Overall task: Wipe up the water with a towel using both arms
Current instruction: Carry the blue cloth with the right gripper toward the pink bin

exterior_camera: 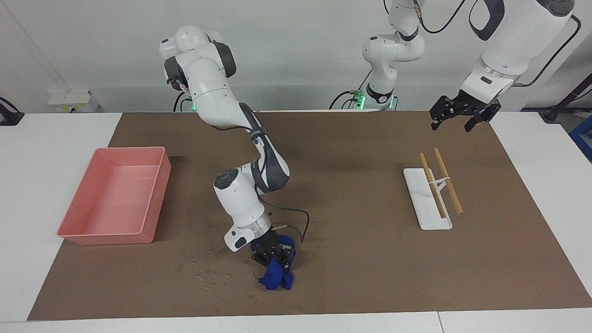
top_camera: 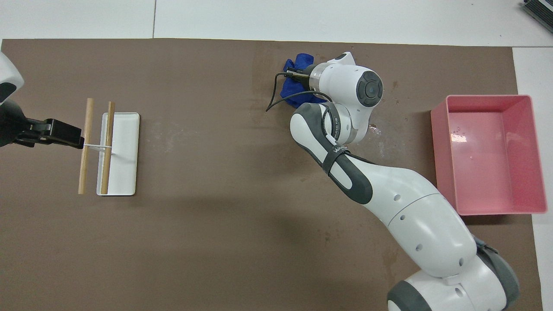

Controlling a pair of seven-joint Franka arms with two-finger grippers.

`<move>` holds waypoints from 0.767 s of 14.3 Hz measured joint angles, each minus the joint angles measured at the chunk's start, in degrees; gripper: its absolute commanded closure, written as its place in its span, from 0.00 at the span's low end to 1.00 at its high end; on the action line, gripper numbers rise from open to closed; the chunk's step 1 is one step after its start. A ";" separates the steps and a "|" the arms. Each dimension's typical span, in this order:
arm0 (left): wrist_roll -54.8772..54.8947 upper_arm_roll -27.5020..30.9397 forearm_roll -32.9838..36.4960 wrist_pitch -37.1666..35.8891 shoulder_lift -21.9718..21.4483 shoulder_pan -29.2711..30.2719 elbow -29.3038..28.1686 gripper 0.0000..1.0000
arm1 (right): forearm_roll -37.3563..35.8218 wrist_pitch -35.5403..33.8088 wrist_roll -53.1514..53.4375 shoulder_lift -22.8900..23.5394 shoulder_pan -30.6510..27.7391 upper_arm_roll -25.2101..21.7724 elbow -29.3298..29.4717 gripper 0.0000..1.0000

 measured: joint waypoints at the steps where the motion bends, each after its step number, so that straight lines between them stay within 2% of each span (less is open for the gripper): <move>1: 0.00 0.01 0.00 0.00 -0.03 0.01 -0.03 0.00 | 0.00 0.00 -0.01 0.77 -0.01 0.00 1.19 1.00; 7: 0.01 0.27 0.00 -0.52 -0.08 0.14 -0.14 0.00 | -0.02 -0.17 -3.31 3.15 -0.35 -0.16 4.85 1.00; 11: 0.16 -1.42 0.01 -1.48 -0.09 2.08 -0.15 0.00 | -1.64 -3.39 -8.34 3.15 -2.04 -0.54 5.89 1.00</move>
